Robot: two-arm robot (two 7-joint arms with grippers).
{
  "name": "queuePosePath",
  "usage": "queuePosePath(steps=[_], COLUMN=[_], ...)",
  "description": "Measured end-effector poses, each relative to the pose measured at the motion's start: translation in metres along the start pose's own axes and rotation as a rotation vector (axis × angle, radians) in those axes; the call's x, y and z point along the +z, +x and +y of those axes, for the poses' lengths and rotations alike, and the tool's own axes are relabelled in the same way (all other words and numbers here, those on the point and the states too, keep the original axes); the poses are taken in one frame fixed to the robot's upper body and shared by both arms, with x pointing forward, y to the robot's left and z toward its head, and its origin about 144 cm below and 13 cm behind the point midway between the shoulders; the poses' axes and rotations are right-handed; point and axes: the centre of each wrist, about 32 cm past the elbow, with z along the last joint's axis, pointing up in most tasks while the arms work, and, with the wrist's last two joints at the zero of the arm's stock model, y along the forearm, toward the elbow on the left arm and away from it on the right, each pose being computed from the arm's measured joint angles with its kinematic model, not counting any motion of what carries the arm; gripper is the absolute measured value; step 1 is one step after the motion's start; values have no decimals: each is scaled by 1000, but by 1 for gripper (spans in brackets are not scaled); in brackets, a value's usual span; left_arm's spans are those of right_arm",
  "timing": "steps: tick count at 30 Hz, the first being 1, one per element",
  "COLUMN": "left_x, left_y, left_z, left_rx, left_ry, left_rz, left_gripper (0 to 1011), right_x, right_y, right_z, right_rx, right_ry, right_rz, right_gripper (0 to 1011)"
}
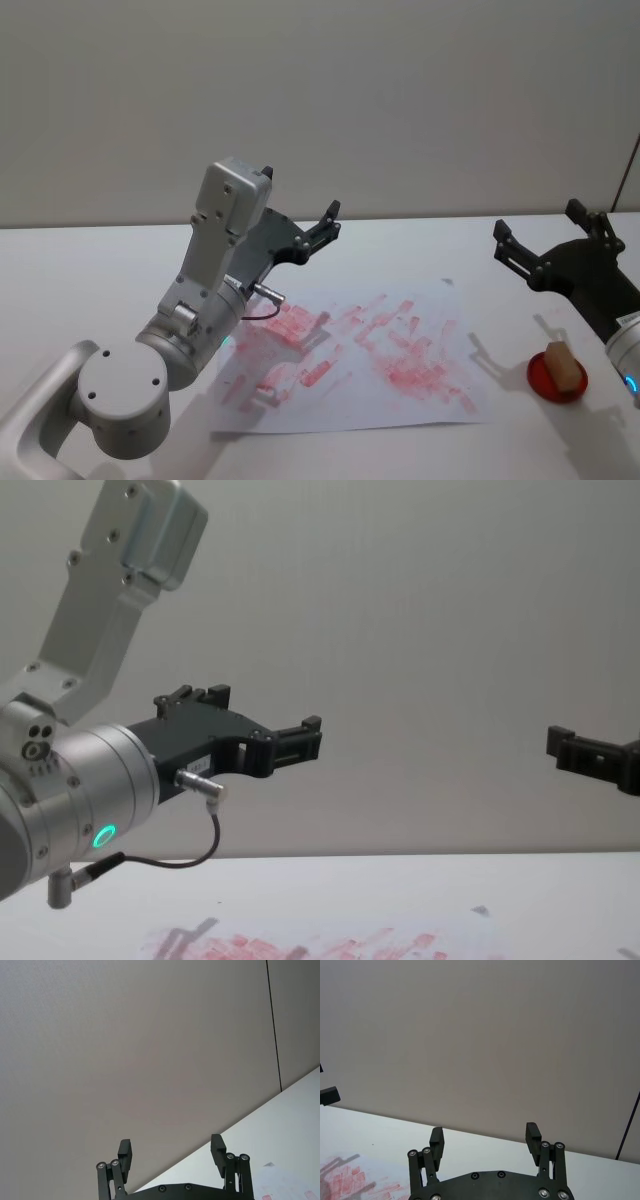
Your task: Use the one hand to pick up the stamp and affix it onto the A4 paper.
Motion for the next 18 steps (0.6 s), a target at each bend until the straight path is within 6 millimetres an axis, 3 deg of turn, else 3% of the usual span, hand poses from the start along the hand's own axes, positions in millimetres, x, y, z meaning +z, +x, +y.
queuePosePath(steps=[18], left_x=[0], left_y=[0], left_z=[0], left_rx=[0], left_ry=[0], left_rz=[0], left_gripper=[1001], right_x=[0], right_y=[0], right_z=[0], right_rx=[0], right_ry=[0], right_rz=[0], right_gripper=[1001])
